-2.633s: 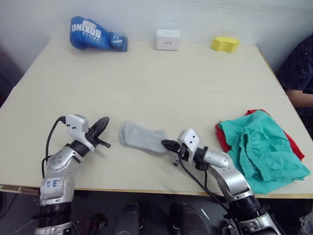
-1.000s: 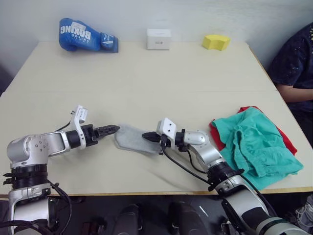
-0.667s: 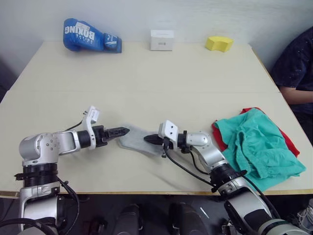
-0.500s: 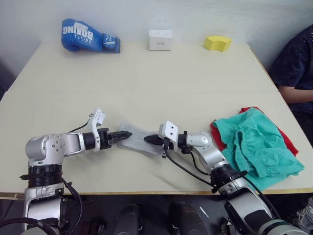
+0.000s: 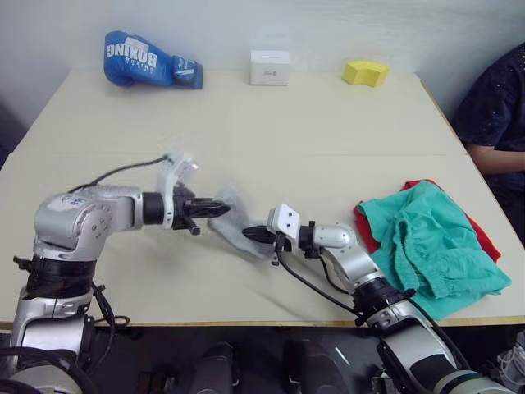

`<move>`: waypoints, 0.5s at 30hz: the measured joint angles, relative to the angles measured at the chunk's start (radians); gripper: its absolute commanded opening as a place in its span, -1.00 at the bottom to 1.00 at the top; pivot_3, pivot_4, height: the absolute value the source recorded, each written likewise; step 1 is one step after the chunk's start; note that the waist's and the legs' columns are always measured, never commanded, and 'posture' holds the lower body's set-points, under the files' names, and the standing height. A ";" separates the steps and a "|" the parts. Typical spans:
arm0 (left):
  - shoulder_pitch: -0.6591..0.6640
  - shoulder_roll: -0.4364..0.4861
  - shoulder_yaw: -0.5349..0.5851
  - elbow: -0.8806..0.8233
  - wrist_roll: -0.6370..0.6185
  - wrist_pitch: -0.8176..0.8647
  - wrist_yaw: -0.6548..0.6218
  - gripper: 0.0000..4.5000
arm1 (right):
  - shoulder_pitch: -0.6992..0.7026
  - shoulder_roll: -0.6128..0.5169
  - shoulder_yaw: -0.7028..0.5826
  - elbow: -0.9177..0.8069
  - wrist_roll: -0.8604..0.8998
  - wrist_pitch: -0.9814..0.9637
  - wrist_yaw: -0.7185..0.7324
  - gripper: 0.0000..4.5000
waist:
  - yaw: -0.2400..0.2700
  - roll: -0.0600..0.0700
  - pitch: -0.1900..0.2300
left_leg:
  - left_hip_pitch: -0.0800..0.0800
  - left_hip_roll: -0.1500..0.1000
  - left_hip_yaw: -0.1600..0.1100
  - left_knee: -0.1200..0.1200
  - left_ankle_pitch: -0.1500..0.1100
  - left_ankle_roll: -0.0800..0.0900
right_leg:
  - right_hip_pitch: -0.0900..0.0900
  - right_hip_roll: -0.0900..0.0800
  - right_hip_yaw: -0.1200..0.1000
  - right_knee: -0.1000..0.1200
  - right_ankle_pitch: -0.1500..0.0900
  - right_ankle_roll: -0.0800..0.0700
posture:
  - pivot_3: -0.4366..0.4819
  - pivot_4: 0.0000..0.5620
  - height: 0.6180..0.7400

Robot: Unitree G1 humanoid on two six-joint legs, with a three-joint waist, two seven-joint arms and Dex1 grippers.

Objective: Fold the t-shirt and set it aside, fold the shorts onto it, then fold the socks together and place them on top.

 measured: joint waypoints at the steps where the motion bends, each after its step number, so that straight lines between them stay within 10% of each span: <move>1: -0.016 -0.008 -0.034 0.002 0.012 -0.009 -0.012 -1.00 | 0.001 -0.001 0.000 -0.003 -0.004 0.001 -0.002 -1.00 | 0.000 0.000 0.000 | 0.000 0.000 0.000 0.000 0.000 0.000 | 0.000 0.000 0.000 0.000 0.000 0.000 | -0.05 -0.47 1.00; 13: -0.026 -0.180 -0.255 0.046 0.166 -0.154 -0.034 -1.00 | 0.096 -0.057 -0.011 -0.181 -0.007 0.111 -0.047 -1.00 | 0.005 0.000 0.000 | -0.001 0.000 0.000 0.001 0.002 0.004 | 0.000 0.000 0.000 0.000 0.000 0.000 | -0.05 -0.47 1.00; 15: -0.011 -0.186 -0.260 0.046 0.181 -0.180 -0.034 -0.67 | 0.123 -0.072 -0.014 -0.231 -0.006 0.143 -0.057 -1.00 | 0.006 0.000 0.000 | -0.001 0.000 0.000 0.001 0.001 0.004 | 0.000 0.000 0.000 0.000 0.000 0.000 | -0.05 -0.47 1.00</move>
